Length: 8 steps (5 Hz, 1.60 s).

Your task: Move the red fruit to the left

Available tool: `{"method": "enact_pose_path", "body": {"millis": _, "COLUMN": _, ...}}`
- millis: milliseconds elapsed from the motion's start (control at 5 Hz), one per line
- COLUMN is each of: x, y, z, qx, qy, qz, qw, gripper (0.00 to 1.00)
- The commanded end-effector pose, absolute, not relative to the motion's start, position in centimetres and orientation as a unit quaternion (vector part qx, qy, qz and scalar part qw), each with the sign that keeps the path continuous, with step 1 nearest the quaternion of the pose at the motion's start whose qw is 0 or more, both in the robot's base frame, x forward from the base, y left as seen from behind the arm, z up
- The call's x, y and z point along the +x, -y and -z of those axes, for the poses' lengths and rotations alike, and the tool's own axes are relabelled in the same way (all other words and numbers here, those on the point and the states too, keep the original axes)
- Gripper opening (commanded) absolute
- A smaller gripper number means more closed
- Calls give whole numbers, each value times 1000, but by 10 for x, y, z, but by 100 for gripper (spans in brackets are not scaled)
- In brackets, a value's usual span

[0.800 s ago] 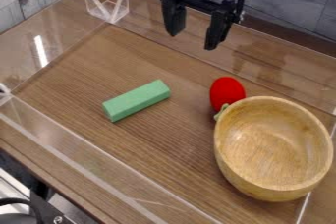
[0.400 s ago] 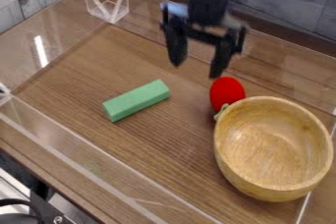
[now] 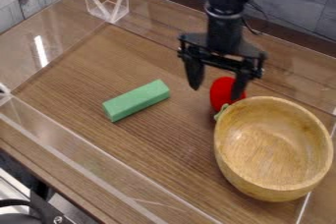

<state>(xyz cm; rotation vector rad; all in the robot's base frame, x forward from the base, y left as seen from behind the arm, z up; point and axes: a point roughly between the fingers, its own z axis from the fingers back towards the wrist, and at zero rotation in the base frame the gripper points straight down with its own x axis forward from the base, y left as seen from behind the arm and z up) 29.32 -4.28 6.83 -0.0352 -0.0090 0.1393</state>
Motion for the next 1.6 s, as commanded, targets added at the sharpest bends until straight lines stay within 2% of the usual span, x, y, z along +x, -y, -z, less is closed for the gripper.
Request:
{"method": "enact_pose_path", "body": {"millis": 0, "x": 305, "y": 46, "z": -74, "qx": -25, "qy": 46, "qz": -70, "qw": 996, "gripper": 100}}
{"method": "enact_pose_path", "body": {"millis": 400, "x": 309, "y": 41, "z": -64, "qx": -24, "qy": 66, "qz": -69, "qw": 995, "gripper": 100}}
{"method": "enact_pose_path", "body": {"millis": 800, "x": 305, "y": 67, "z": -56, "qx": -10, "qy": 69, "qz": -82, "qw": 994, "gripper": 100}}
{"method": "enact_pose_path", "body": {"millis": 1400, "x": 332, "y": 49, "z": -65, "qx": -7, "qy": 81, "qz": -76, "qw": 994, "gripper": 100}}
